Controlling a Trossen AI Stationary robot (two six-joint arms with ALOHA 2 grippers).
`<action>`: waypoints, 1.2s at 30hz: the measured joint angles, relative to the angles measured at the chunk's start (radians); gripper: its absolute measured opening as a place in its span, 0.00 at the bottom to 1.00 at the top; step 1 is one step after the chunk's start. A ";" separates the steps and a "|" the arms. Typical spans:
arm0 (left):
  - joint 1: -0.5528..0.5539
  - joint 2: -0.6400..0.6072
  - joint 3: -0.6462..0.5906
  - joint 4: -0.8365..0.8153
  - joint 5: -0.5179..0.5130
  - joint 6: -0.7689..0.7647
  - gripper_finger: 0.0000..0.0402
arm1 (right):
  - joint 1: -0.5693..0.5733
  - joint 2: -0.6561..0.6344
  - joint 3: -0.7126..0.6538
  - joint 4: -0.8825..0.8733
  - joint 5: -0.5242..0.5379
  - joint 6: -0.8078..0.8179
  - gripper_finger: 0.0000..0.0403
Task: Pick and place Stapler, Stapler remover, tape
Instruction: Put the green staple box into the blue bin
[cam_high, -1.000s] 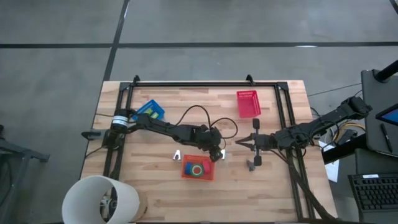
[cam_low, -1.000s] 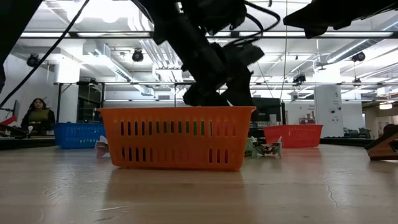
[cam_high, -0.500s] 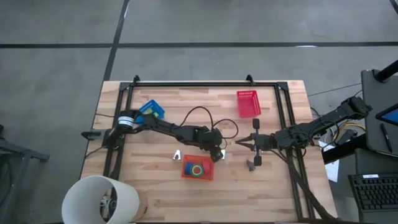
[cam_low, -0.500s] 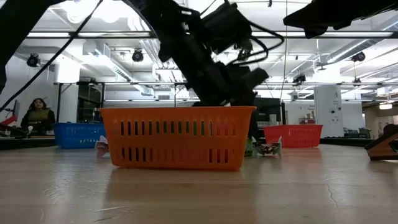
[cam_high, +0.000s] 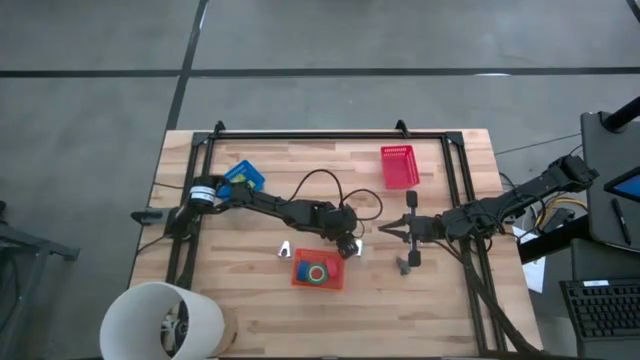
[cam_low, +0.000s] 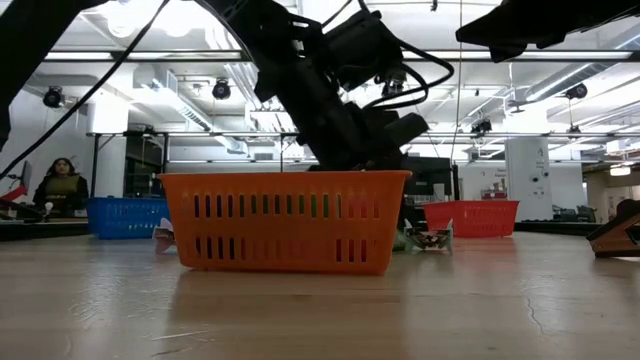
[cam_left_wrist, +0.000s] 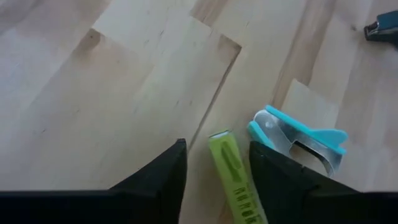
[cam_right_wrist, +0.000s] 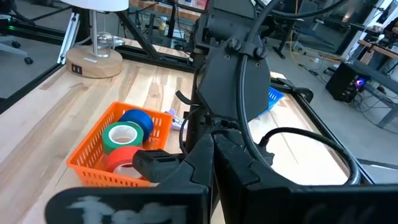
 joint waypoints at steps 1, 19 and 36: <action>0.000 0.000 0.000 0.001 0.003 0.000 0.41 | 0.000 0.000 0.000 0.000 0.000 0.000 0.02; 0.013 -0.007 0.000 -0.012 0.027 0.062 0.12 | 0.000 0.000 0.000 0.000 0.000 -0.003 0.02; 0.035 -0.291 -0.001 -0.527 -0.381 0.030 0.13 | 0.000 0.000 -0.004 -0.011 0.001 -0.003 0.02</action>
